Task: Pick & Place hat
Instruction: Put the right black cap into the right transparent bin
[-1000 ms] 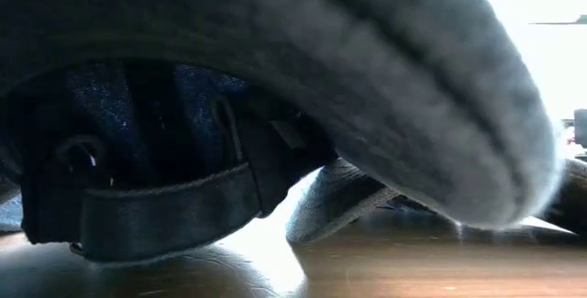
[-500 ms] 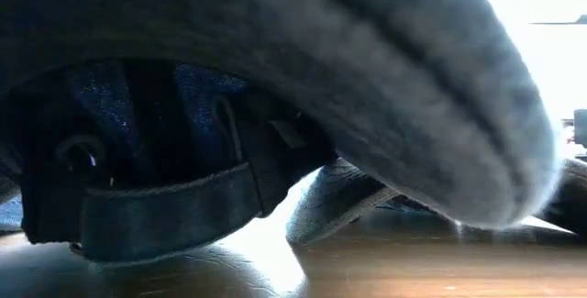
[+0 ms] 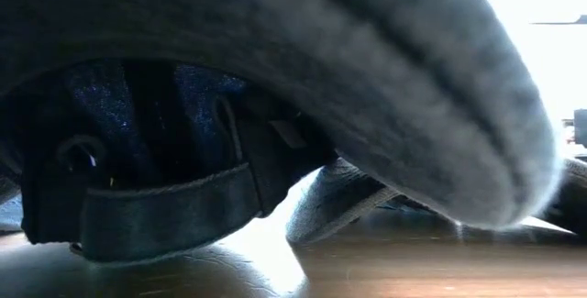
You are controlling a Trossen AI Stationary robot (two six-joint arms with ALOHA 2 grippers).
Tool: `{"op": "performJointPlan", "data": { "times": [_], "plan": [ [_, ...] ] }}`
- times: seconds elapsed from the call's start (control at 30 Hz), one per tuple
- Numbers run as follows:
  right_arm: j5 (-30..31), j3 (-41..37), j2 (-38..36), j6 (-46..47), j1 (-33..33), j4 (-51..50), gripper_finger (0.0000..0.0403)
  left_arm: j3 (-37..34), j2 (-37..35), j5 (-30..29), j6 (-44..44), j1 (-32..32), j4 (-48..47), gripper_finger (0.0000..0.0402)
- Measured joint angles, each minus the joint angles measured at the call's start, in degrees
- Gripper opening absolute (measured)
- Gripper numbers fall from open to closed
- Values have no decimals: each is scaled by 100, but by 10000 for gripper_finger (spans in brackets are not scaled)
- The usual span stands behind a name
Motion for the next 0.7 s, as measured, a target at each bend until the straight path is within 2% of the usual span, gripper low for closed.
{"op": "performJointPlan", "data": {
  "times": [0.13,0.2,0.7],
  "plan": [
    [-933,-289,-60,-371,-486,1,8,0,0,29,-43,0,0,165],
    [-1122,-486,-111,-594,-689,1,8,0,2,80,-45,0,0,165],
    [-1168,-1569,-656,-2010,-1985,-2,8,0,0,129,-99,4,0,165]
  ]
}}
